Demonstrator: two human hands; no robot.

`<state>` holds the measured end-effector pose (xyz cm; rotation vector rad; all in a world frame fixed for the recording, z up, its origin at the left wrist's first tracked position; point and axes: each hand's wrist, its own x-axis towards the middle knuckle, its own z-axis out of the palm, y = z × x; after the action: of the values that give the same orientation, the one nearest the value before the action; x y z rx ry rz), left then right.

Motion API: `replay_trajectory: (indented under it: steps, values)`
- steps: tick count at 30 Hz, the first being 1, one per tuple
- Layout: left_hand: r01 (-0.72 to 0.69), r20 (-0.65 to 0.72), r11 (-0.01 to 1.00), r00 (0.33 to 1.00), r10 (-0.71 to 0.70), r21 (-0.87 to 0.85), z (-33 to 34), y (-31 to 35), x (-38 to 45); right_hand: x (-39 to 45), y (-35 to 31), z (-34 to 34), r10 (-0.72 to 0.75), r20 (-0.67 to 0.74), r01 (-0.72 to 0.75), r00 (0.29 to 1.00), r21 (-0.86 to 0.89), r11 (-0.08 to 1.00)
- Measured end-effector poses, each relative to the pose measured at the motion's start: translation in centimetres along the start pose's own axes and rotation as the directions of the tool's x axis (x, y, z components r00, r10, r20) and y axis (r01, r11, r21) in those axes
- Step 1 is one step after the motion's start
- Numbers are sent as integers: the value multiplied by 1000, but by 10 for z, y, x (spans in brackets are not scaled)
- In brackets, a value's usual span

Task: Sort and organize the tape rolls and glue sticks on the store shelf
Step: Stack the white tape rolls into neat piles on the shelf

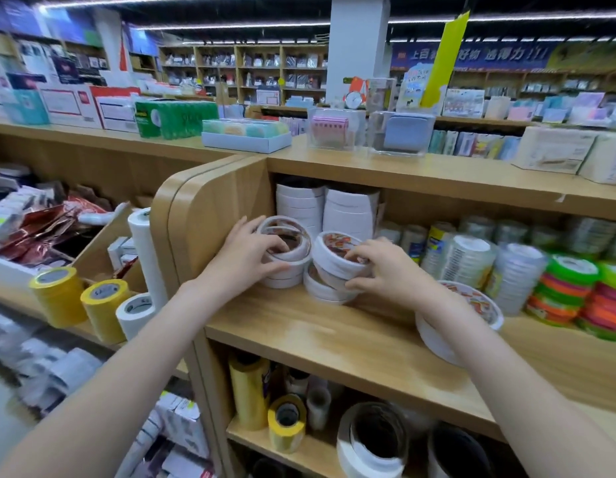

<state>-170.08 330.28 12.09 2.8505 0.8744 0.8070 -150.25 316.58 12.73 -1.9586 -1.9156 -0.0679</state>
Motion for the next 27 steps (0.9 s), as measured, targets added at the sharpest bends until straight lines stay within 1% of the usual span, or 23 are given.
replay_trajectory:
  steps: [2,4,6,7,8,10,12,13,16,18,20,22,25,27]
  values:
    - [-33,-19,995,999,35,96,0,1,2,-1,-3,-1,-36,17,36,999,29,999]
    - [-73,-84,983,993,88,168,1,1,6,-1,-4,-2,-38,39,36,999,44,998]
    - [-110,-134,976,982,136,188,3,0,10,1,-4,-1,-40,40,38,998,34,999]
    - [-122,-125,977,982,145,176,4,-1,10,2,-3,-1,-33,28,32,999,34,999]
    - [-121,-79,980,988,134,155,4,0,10,4,-3,-1,-25,17,24,1000,28,999]
    - [-85,80,990,994,77,110,2,0,10,6,-3,-1,-16,42,15,999,27,1000]
    - [-51,224,998,974,42,36,-3,-2,11,6,-6,-3,-7,128,7,992,3,1000]
    - [-44,267,999,963,42,3,-5,-4,12,4,-7,-5,-7,175,8,984,-9,1000]
    - [-47,336,998,941,34,32,-9,-7,19,6,-7,-7,40,259,-15,965,-97,995]
    - [-49,365,997,931,23,62,-11,-7,27,11,-6,-7,45,269,-9,962,-135,991]
    - [-36,395,998,919,14,48,-14,-7,34,15,-7,-9,47,286,1,957,-163,987]
    - [-35,419,999,908,22,24,-17,-7,37,18,-7,-11,50,286,-2,957,-168,986]
    - [-35,443,999,896,19,29,-14,-8,35,23,-7,-10,42,249,-1,968,-163,987]
    - [-32,436,999,900,12,40,-10,-7,34,27,-11,-9,37,247,9,968,-182,983]
